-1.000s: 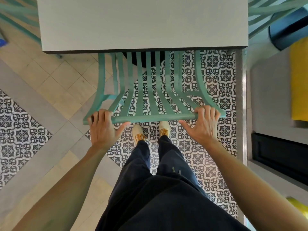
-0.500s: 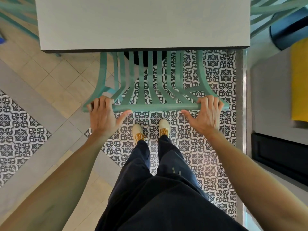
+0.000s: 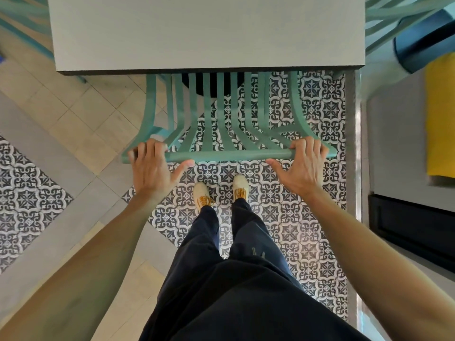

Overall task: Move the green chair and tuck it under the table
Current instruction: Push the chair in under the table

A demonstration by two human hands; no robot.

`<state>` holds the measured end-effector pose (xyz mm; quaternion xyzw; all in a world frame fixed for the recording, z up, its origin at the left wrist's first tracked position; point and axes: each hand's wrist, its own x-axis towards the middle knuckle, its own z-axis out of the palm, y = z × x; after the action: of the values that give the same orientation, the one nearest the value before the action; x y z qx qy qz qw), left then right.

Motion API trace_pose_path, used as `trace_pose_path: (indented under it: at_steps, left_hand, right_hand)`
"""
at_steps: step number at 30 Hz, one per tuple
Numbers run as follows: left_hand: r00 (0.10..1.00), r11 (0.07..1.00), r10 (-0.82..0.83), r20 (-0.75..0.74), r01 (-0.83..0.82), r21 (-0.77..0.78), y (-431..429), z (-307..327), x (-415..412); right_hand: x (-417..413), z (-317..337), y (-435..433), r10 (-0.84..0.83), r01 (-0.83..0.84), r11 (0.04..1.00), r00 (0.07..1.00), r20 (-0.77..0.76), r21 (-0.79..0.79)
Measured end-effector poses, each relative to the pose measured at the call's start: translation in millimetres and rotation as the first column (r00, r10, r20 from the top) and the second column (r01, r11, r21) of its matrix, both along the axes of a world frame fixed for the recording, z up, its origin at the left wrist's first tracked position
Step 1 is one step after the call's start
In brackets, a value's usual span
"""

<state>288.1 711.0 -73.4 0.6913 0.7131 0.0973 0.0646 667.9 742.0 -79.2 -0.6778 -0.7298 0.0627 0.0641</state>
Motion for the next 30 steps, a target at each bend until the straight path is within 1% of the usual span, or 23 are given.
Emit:
trace_pose_path:
  at_steps: [5,13,30]
  left_hand:
    - [1.000,1.000,-0.003,-0.031,0.004,0.023,0.0,-3.4,-1.8]
    - [1.000,0.999,-0.010,-0.030,0.011,0.040,-0.1,-5.8,-1.7]
    - [0.999,1.000,0.002,-0.036,-0.002,0.016,-4.1,-4.7,-0.4]
  right_hand:
    - [-1.4,-0.1,0.1,-0.001,0.001,1.000,1.000,-0.009,-0.002]
    - [-0.6,2.5,0.3,0.003,-0.002,1.000,1.000,-0.020,0.004]
    - [2.1,0.2,-0.1,0.019,-0.019,1.000,1.000,-0.002,0.016]
